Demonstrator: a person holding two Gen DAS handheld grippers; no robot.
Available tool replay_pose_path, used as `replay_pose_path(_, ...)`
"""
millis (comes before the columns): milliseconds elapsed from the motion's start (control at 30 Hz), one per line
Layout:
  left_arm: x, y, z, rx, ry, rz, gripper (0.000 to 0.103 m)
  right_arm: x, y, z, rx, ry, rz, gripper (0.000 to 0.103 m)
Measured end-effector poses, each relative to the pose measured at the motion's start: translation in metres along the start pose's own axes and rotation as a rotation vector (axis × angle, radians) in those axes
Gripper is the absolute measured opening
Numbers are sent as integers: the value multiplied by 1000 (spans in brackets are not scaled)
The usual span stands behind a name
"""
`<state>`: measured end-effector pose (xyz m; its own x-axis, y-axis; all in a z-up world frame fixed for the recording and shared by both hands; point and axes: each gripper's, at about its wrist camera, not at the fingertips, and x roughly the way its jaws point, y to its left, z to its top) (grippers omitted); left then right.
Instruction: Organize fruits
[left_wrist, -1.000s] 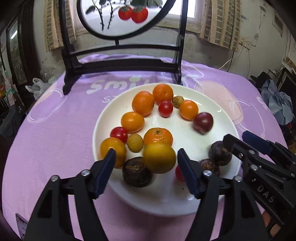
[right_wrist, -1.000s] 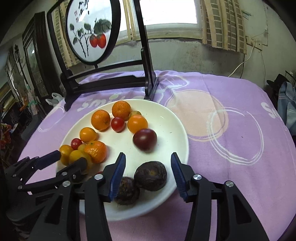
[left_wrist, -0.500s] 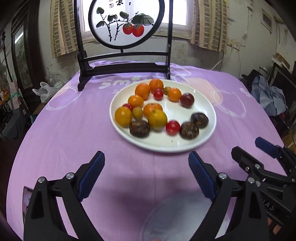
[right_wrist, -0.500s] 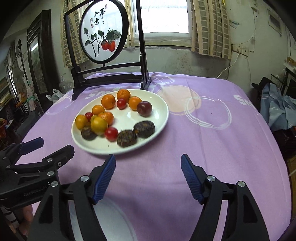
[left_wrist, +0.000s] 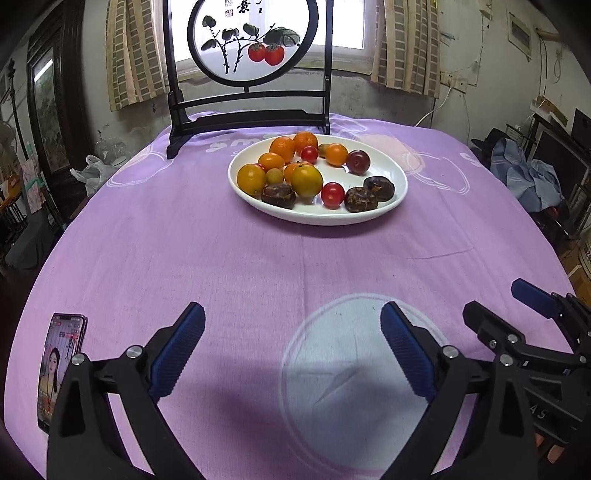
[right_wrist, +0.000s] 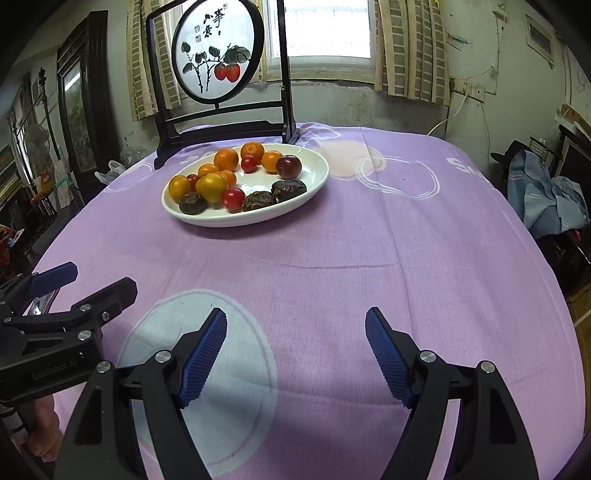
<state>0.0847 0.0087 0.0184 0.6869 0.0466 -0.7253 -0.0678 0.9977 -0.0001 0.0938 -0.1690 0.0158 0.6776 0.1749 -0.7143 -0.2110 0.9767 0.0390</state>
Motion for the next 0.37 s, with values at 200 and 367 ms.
replay_pose_path(200, 0, -5, -9, 28, 8, 4, 94, 1, -2, -15, 10, 35, 5, 82)
replay_pose_path(367, 8, -4, -14, 21, 31, 0, 94, 9, -5, -25, 18, 72, 3, 82)
